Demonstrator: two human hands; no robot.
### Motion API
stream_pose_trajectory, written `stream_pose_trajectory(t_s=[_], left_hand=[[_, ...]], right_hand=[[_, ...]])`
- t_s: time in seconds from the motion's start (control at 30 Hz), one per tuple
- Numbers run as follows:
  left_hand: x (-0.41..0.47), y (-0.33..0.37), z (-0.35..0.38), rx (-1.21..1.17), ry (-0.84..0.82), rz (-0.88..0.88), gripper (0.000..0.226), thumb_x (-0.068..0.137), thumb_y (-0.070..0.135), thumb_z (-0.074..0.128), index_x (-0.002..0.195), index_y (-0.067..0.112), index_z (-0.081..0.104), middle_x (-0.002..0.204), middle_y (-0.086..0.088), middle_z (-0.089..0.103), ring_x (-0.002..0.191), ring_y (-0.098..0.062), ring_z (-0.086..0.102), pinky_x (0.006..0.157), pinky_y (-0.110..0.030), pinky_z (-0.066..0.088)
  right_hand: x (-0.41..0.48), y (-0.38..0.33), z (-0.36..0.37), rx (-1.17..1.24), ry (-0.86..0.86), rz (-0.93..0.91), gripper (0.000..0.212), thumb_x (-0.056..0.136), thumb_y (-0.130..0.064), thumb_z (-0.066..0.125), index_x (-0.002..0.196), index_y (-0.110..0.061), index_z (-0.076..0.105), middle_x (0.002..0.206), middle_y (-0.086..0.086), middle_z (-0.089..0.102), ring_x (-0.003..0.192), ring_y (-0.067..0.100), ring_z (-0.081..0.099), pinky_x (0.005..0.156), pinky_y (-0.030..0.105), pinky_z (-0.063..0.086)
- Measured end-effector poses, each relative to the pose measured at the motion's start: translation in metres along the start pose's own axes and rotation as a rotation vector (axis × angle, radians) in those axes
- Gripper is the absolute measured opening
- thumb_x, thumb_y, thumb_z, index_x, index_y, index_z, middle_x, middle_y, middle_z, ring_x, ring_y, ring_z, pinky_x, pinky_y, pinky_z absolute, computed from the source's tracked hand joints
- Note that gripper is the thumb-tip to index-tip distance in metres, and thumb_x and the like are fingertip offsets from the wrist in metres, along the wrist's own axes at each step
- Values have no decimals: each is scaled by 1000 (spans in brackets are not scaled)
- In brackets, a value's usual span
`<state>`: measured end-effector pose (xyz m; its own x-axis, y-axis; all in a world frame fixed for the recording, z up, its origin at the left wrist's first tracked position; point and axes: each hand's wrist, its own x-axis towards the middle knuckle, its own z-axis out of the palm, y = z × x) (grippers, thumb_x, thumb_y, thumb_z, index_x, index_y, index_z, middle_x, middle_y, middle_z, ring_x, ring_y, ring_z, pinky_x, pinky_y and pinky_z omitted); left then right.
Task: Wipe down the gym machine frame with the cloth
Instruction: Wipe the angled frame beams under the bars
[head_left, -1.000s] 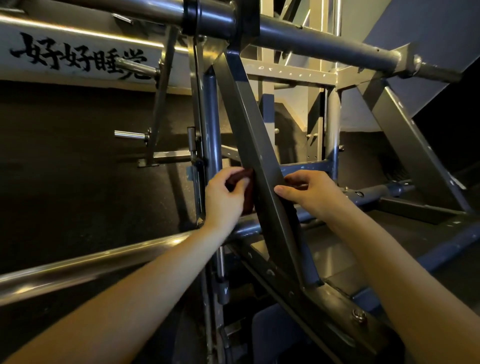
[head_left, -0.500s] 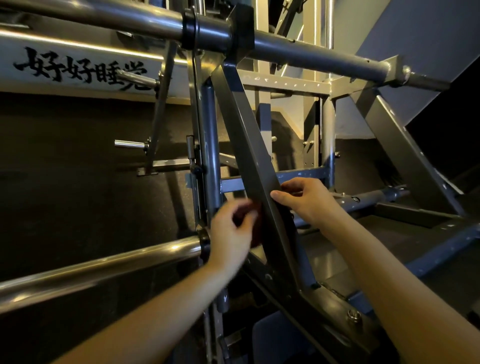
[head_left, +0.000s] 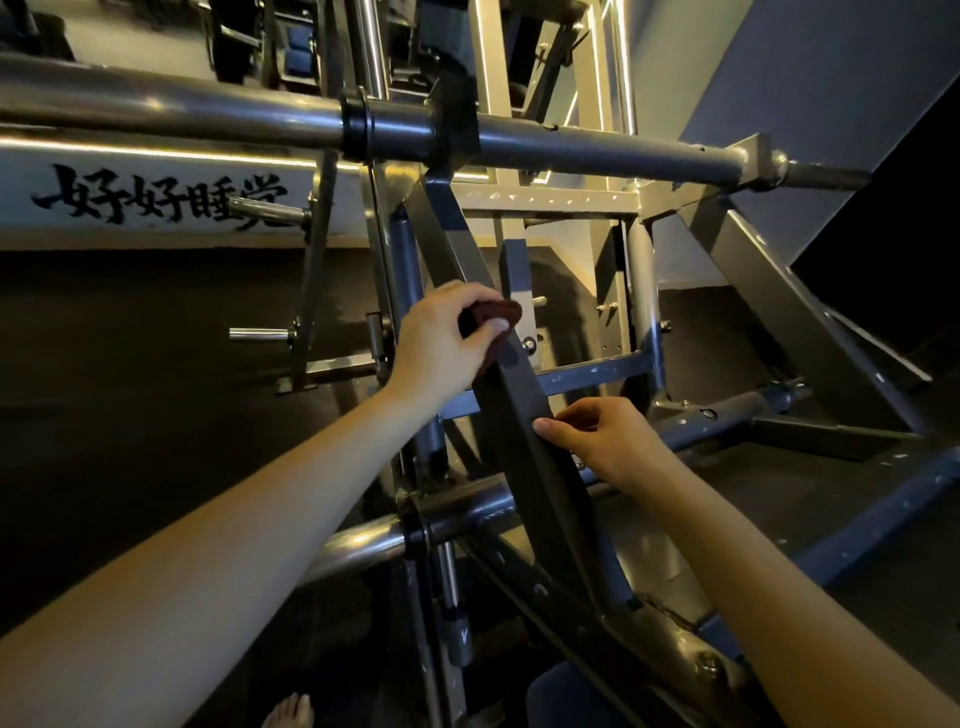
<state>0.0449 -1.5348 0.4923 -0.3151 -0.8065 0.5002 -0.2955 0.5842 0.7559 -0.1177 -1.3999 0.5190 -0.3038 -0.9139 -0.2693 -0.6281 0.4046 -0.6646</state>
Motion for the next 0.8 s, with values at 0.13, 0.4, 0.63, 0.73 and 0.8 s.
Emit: stream_pose_trajectory(t_s=[0.13,0.4,0.63,0.73,0.8], left_hand=[[-16,9,6,80,-131,91,26,93,28,72,119,25,71,110,10,70,106,-5,60,93,-10,37],[-77,53,6,-27,-487,31,16,94,28,71,109,33,71,100,19,68,99,5,60,94,-19,44],[-56,36,-23,-118,-225,-144,20,92,31,74,111,32,69,104,20,65,101,3,59,89,-22,49],[-40,23,-21,-75,-124,-154,23,92,28,74,112,30,65,108,18,61,102,0,56,85,-18,44],[-47,16,-14,-98,-159,-166,22,91,25,75,110,29,64,104,20,61,97,6,55,82,-14,41]], right_hand=[[0,0,-1,18,-22,17,15,94,-37,69,101,-24,68,97,-7,72,93,4,65,80,24,48],[-15,6,-34,-61,-208,81,21,93,-6,67,108,-21,67,108,-1,72,104,12,66,93,32,51],[-47,11,-38,-5,-160,118,26,93,-8,68,115,-22,65,114,-3,69,106,11,64,83,26,49],[-60,11,-29,33,-112,127,30,92,-12,71,119,-23,65,116,-4,69,110,12,63,94,32,50],[-67,10,-24,11,-69,126,34,91,-14,72,123,-24,65,118,-5,69,113,11,63,100,35,50]])
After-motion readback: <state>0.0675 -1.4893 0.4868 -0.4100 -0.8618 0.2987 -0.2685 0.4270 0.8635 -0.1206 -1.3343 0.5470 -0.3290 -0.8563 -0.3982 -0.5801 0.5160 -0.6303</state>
